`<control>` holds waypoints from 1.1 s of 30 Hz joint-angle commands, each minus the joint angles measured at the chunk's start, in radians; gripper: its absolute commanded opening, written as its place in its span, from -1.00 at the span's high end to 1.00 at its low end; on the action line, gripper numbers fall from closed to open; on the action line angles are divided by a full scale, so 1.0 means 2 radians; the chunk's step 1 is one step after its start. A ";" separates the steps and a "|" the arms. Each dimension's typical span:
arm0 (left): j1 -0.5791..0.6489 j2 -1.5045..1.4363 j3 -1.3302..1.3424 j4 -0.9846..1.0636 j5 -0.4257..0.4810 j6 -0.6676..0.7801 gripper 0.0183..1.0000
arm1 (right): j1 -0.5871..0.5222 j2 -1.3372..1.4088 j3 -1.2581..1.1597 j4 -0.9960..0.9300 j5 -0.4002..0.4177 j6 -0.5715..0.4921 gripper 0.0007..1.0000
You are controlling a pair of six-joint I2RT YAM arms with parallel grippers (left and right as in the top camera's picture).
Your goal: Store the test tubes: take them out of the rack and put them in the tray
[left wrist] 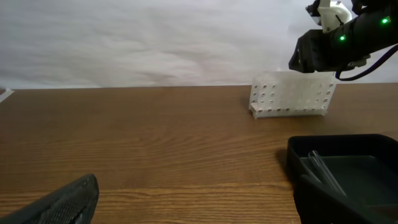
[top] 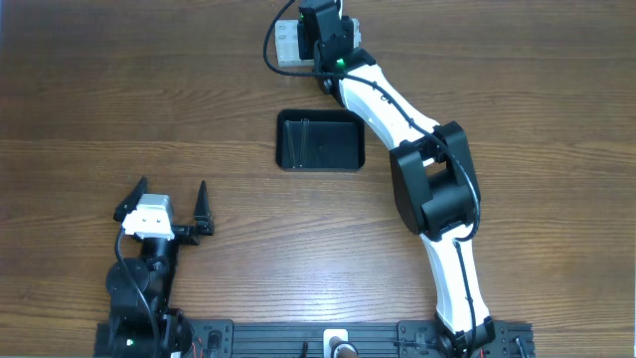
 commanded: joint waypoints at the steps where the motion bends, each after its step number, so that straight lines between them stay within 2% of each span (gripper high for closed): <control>1: 0.002 -0.004 -0.002 -0.002 0.006 -0.007 -1.00 | -0.003 0.010 0.013 0.002 0.012 0.001 0.10; 22: 0.003 -0.004 -0.002 -0.002 0.006 -0.007 -1.00 | -0.003 0.011 0.013 -0.001 0.025 0.001 0.71; 33: 0.003 -0.004 -0.002 -0.002 0.006 -0.007 -1.00 | -0.003 0.008 0.013 0.000 0.025 0.000 0.86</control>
